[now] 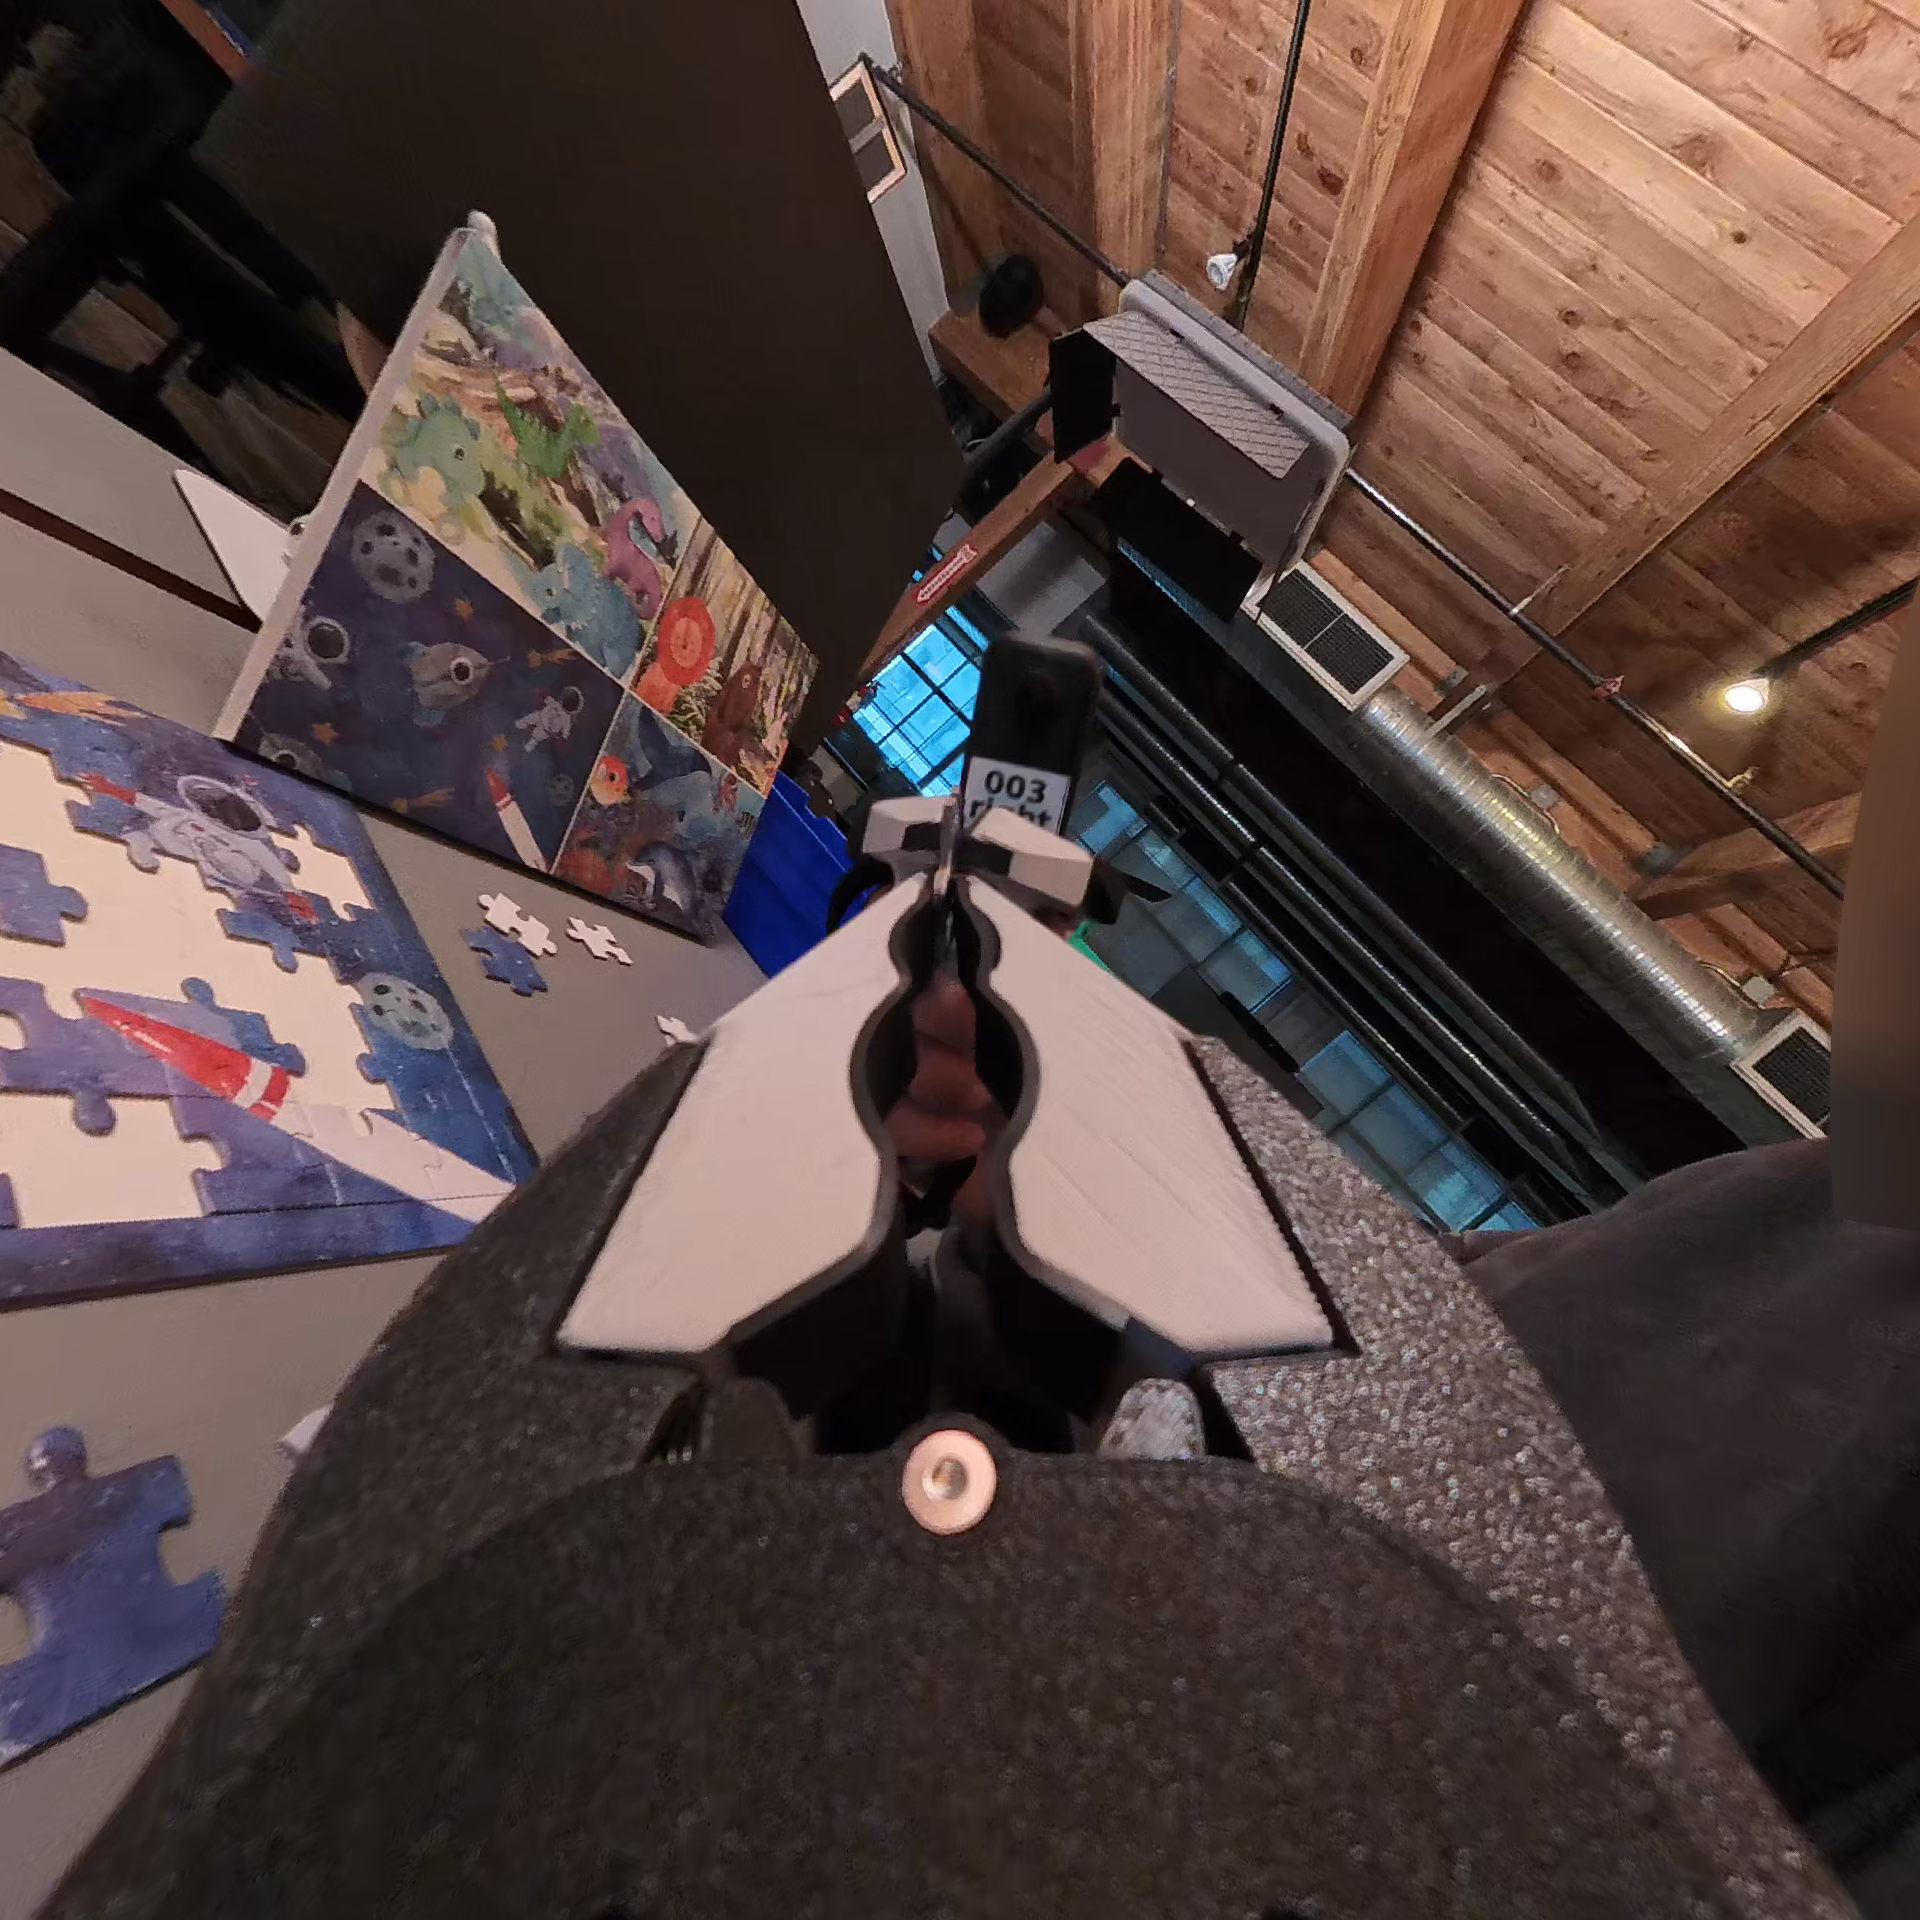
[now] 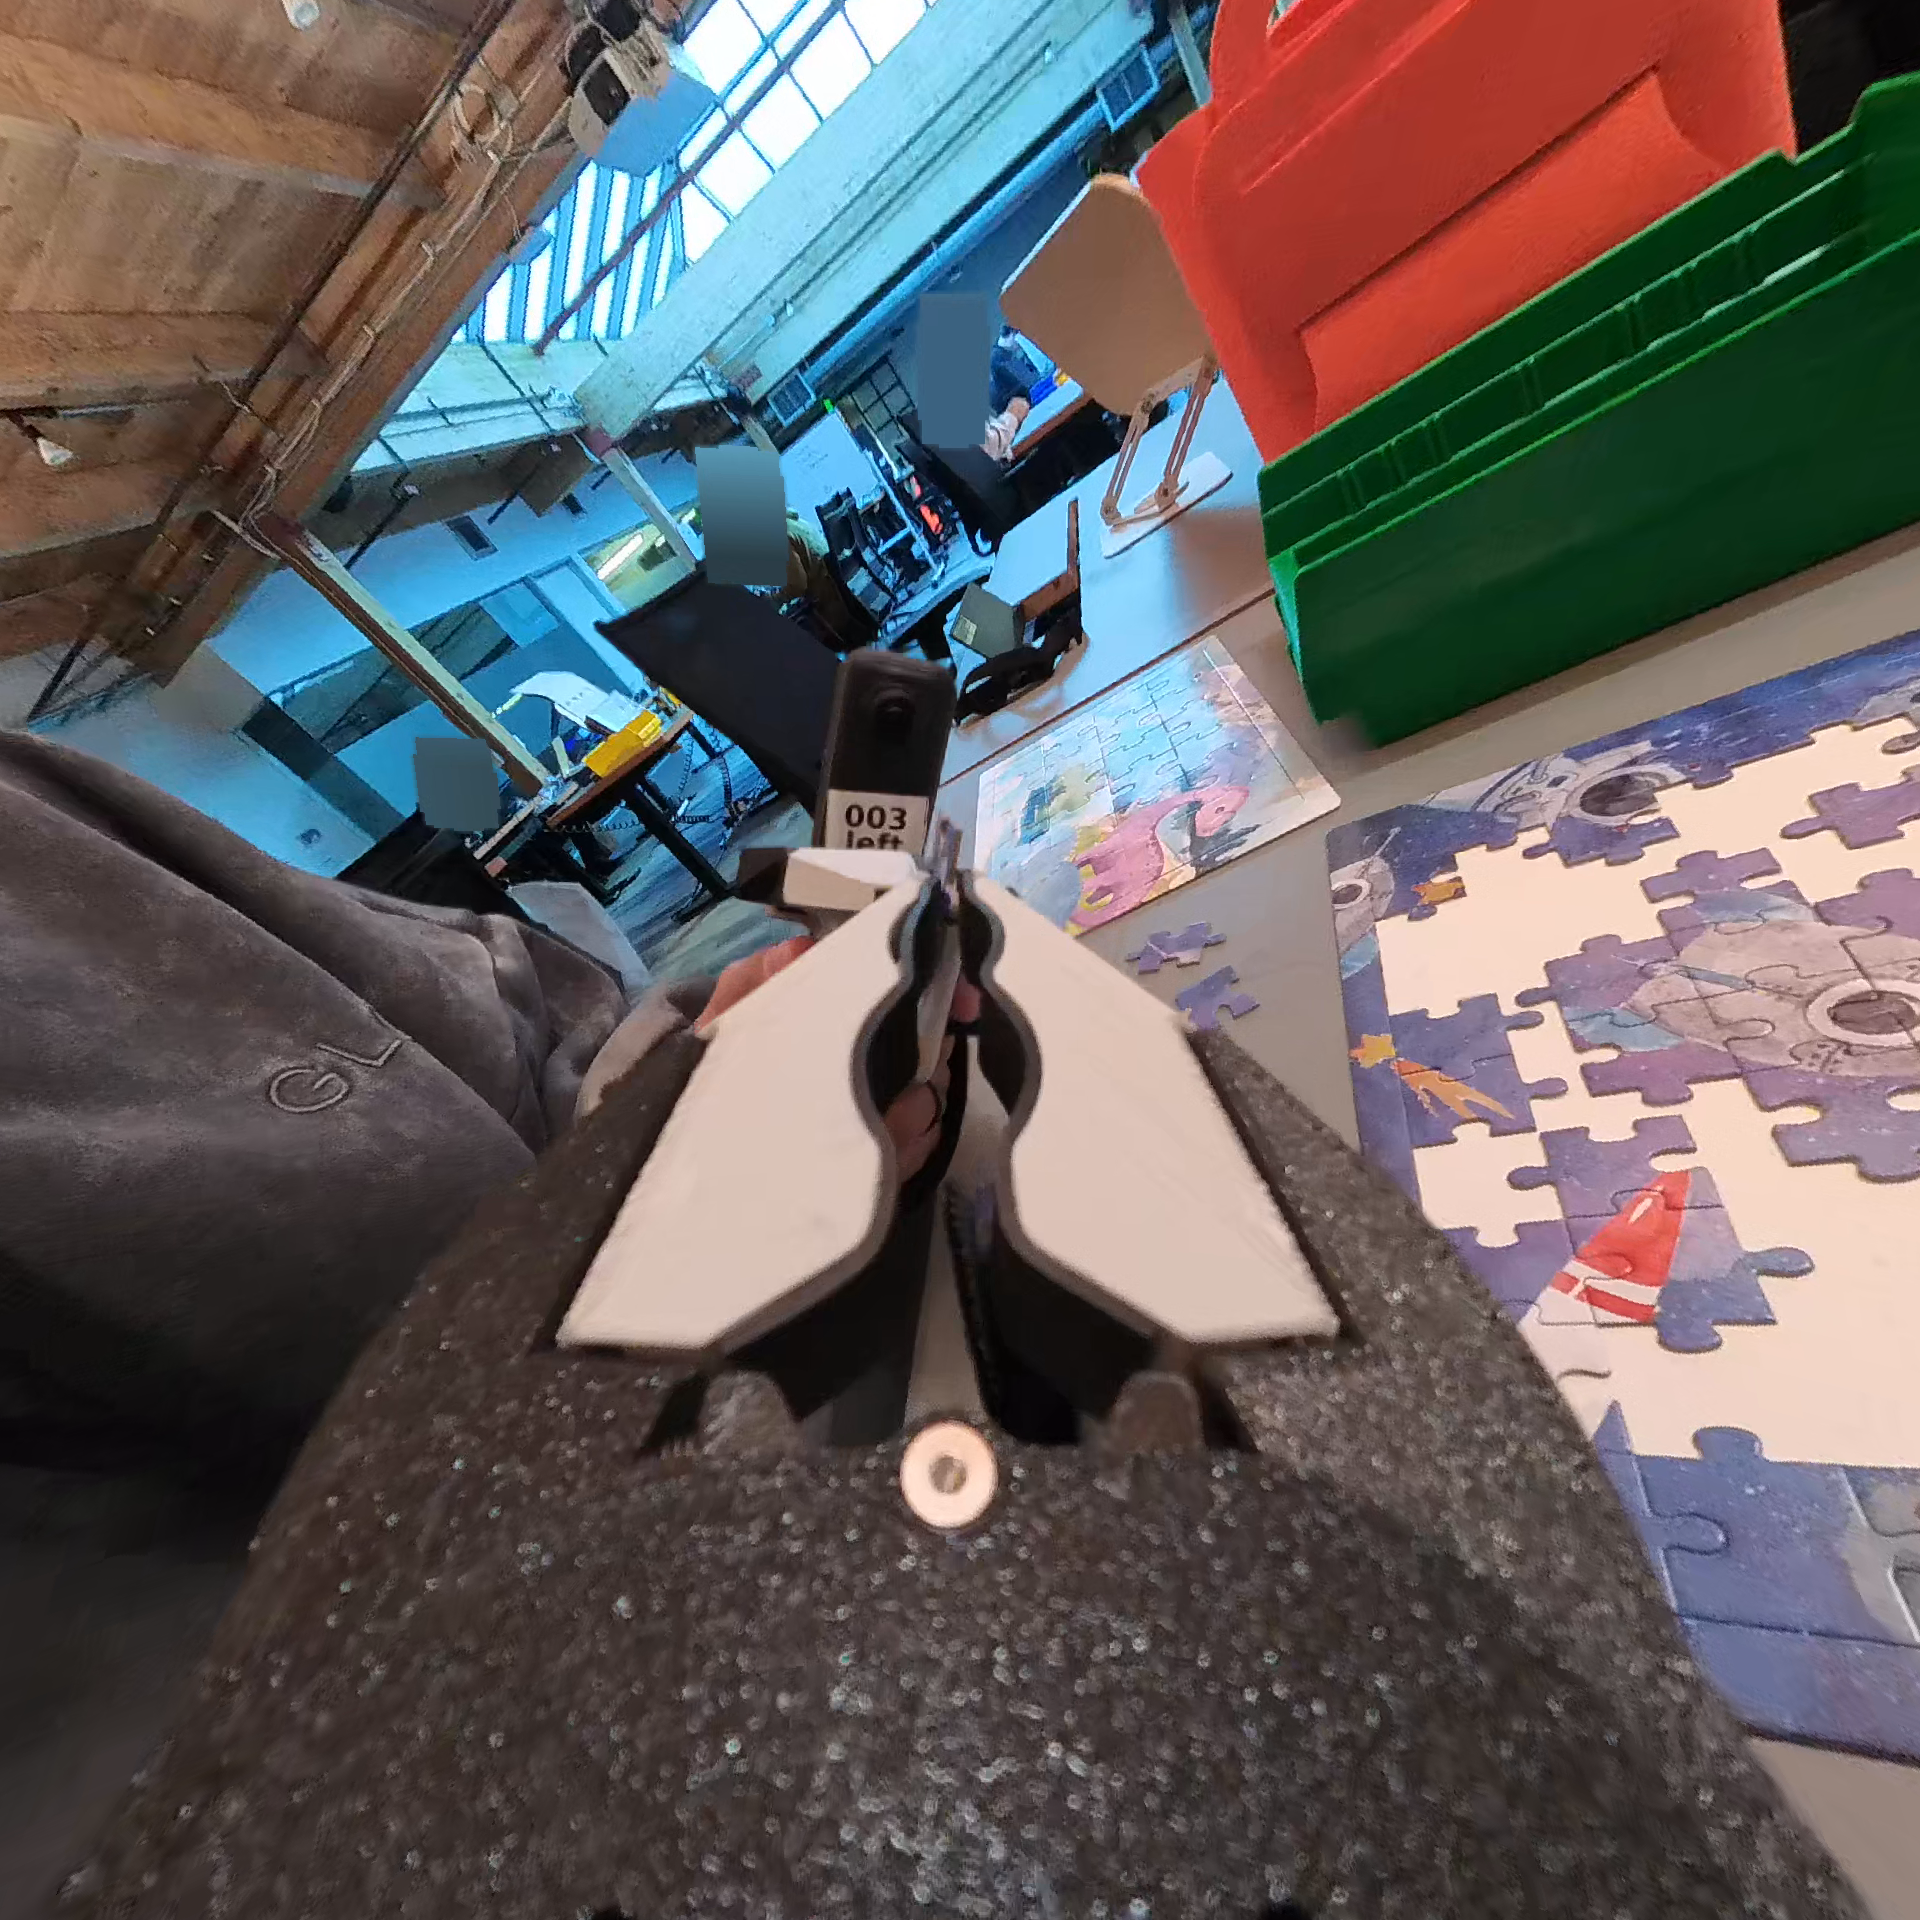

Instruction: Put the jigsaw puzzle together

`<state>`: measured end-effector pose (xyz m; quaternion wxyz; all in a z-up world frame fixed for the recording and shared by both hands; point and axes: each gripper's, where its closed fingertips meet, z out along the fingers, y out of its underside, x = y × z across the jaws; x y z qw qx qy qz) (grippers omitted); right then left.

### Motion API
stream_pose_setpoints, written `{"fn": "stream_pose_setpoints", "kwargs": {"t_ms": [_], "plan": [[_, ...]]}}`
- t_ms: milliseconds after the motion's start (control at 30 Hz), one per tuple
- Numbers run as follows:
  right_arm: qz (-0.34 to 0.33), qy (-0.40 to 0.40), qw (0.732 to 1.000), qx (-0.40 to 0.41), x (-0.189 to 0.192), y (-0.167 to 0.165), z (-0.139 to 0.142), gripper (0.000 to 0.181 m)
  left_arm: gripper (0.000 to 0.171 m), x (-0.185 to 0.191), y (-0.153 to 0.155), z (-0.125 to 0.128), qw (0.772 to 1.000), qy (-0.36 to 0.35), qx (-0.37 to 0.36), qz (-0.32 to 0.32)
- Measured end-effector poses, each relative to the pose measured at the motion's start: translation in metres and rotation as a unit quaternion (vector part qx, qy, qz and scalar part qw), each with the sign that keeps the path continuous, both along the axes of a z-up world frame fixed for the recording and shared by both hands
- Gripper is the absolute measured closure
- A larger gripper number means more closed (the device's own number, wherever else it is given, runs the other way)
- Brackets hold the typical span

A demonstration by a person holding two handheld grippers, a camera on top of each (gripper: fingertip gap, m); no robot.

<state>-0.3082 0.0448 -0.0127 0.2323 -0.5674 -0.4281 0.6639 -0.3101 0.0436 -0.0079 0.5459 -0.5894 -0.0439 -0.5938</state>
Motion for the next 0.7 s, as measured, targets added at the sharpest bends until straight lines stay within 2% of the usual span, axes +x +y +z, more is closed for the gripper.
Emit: {"fn": "stream_pose_setpoints", "kwargs": {"t_ms": [33,100,133,200,233,267,367,433,533,700], "plan": [[0.003,-0.006,1.000,0.006,-0.003,0.001,0.001,0.179,0.167,-0.004,0.002,-0.003,1.000,0.006,-0.011,0.006],[-0.008,-0.044,0.999,0.029,-0.012,0.020,0.003,0.180,0.144,-0.019,0.003,-0.005,0.999,0.020,-0.025,0.022],[-0.005,-0.087,0.995,0.041,-0.019,0.033,-0.001,0.180,0.144,-0.032,0.004,-0.006,0.998,0.039,-0.030,0.043],[0.022,-0.200,0.977,0.071,-0.038,0.060,-0.015,0.179,0.160,-0.065,0.013,-0.021,0.981,0.141,-0.074,0.109],[0.014,-0.250,0.962,0.113,-0.051,0.083,-0.026,0.179,0.169,-0.085,0.020,-0.033,0.961,0.214,-0.107,0.143],[0.016,-0.296,0.944,0.147,-0.065,0.103,-0.038,0.179,0.171,-0.103,0.025,-0.045,0.934,0.289,-0.135,0.161],[0.075,-0.370,0.919,0.115,-0.115,0.129,-0.076,0.179,0.171,-0.139,0.042,-0.071,0.838,0.496,-0.181,0.137],[0.108,-0.382,0.912,0.101,-0.141,0.134,-0.095,0.179,0.171,-0.157,0.058,-0.082,0.788,0.573,-0.190,0.123],[0.157,-0.410,0.896,0.067,-0.155,0.132,-0.115,0.179,0.171,-0.172,0.084,-0.113,0.753,0.613,-0.218,0.093],[0.161,-0.417,0.894,0.028,-0.162,0.150,-0.124,0.179,0.171,-0.176,0.116,-0.150,0.752,0.602,-0.254,0.079]]}}
